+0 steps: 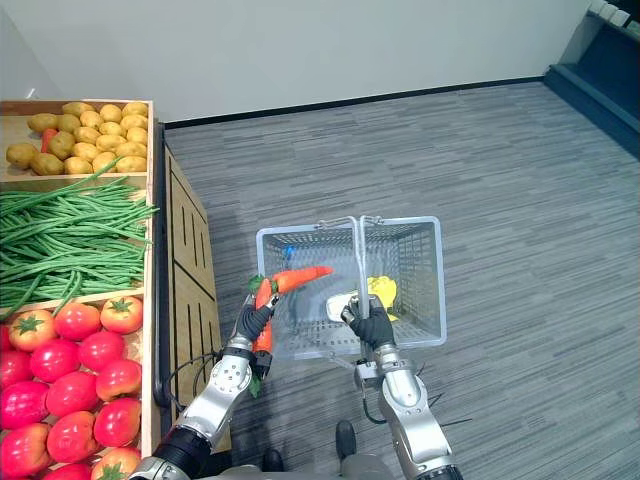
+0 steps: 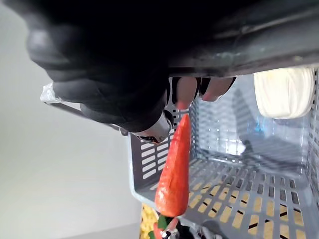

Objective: Pick vegetable in the basket

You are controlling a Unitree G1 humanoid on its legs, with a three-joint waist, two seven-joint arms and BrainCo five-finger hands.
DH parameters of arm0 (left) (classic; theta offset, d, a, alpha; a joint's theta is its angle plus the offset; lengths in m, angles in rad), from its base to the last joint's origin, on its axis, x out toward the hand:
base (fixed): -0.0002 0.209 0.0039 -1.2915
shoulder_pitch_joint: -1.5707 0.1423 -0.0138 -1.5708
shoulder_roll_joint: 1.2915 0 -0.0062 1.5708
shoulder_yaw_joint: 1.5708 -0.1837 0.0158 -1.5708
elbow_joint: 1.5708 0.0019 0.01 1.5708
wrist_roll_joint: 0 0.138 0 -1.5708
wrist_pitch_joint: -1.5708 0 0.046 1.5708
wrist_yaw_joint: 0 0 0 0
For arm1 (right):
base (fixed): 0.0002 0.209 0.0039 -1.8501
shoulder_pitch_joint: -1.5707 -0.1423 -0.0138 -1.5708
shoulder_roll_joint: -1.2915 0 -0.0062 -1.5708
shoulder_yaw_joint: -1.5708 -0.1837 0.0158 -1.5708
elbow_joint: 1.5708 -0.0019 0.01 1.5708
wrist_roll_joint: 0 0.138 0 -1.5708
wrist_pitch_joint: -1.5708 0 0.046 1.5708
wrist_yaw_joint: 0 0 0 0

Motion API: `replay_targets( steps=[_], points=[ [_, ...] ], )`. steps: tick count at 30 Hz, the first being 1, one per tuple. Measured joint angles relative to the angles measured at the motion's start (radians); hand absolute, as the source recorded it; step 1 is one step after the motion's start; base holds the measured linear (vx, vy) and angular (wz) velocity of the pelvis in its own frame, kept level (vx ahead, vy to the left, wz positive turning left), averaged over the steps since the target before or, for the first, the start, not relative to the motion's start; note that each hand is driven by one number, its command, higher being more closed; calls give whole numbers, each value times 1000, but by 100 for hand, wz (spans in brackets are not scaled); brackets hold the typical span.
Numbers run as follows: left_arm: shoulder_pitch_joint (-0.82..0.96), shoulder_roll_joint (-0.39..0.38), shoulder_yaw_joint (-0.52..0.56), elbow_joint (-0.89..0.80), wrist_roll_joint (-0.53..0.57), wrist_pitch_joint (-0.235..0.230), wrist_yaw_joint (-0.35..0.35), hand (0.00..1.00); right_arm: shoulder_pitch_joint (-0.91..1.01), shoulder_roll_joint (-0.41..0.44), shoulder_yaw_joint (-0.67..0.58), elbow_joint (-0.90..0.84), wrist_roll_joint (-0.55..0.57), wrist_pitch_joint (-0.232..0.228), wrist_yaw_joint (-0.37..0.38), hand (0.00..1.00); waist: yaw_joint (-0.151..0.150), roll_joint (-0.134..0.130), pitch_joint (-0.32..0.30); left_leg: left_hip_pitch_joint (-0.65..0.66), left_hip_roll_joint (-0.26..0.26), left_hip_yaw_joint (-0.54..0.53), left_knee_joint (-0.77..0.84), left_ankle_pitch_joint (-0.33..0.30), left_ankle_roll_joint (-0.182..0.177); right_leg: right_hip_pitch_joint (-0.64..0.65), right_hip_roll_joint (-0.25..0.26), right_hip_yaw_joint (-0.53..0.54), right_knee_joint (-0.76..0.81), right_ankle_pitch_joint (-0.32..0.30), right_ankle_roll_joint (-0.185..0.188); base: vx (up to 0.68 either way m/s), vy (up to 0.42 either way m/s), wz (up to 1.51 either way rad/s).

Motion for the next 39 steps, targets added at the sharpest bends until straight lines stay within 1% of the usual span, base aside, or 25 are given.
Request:
replay_targets(
  steps=[6, 12, 13, 14, 16, 21, 24, 30, 33, 34, 39],
  points=[
    [-42, 0, -31, 41, 3, 1, 0, 100, -7, -2, 22, 0, 19, 0, 1, 100, -4, 0, 0, -2, -3, 0, -1, 0, 0, -1, -3, 0, -4, 2, 1, 0, 0, 0],
    [-67, -5, -80, 107, 37, 4, -2, 100, -33, -12, 92, -1, 19, 2, 3, 100, -17, -2, 0, -2, -4, 1, -2, 0, 0, -2, -4, 1, -4, 3, 2, 0, 0, 0],
    [-67, -7, -83, 119, 38, 7, -2, 0, -36, -12, 99, -1, 20, 2, 5, 100, -24, -2, -1, -2, -4, 1, -2, 0, 0, -2, -4, 1, -4, 3, 2, 0, 0, 0],
    [-68, -12, -87, 145, 39, 21, -2, 0, -41, -12, 115, -1, 32, 2, 12, 100, -32, -4, -1, -2, -4, 4, -3, 0, 0, -3, -3, 3, -4, 3, 2, -17, 2, -4],
    [-76, -14, -95, 167, 40, 27, -3, 0, -41, -13, 136, -2, 50, 2, 31, 100, -37, -5, -1, -3, -3, 9, -5, 0, 0, -7, -3, 10, -3, 4, 4, -21, 3, -9],
    [-133, -23, -100, 207, 53, 38, -1, 0, -42, -11, 217, -2, 59, 3, 72, 100, -33, -5, -1, -3, -4, 16, -7, 0, 0, -11, -3, 18, -3, 6, 5, -7, 2, -3],
    [-141, -21, -98, 216, 68, 40, 0, 0, -42, -11, 228, -2, 59, 3, 90, 100, -33, -7, -1, 3, -5, 21, -13, 1, 2, -11, -3, 23, -3, 6, 6, -8, 8, -4],
    [-141, -20, -86, 218, 79, 40, 1, 0, -42, -11, 231, -2, 59, 3, 93, 100, -39, -7, -2, 6, -6, 26, -17, 2, 2, -11, -3, 28, -3, 7, 8, -4, 3, -2],
    [-142, -18, -75, 218, 79, 41, 1, 0, -42, -13, 231, -2, 59, 5, 93, 100, -45, -7, -2, 8, -6, 29, -17, 2, 2, -11, -3, 31, -3, 8, 9, -8, 0, -1],
    [-142, -18, -69, 218, 79, 41, 1, 0, -41, -13, 231, -2, 59, 5, 94, 100, -52, -7, -2, 8, -6, 30, -17, 2, 2, -12, -3, 32, -3, 8, 10, -25, 1, -5],
    [-148, -12, -68, 218, 105, 42, 1, 0, -26, -25, 231, -2, 59, 6, 109, 100, -56, -7, -2, 9, -6, 49, -17, 2, 2, -19, -2, 50, -3, 13, 16, -30, 3, -11]
  ],
)
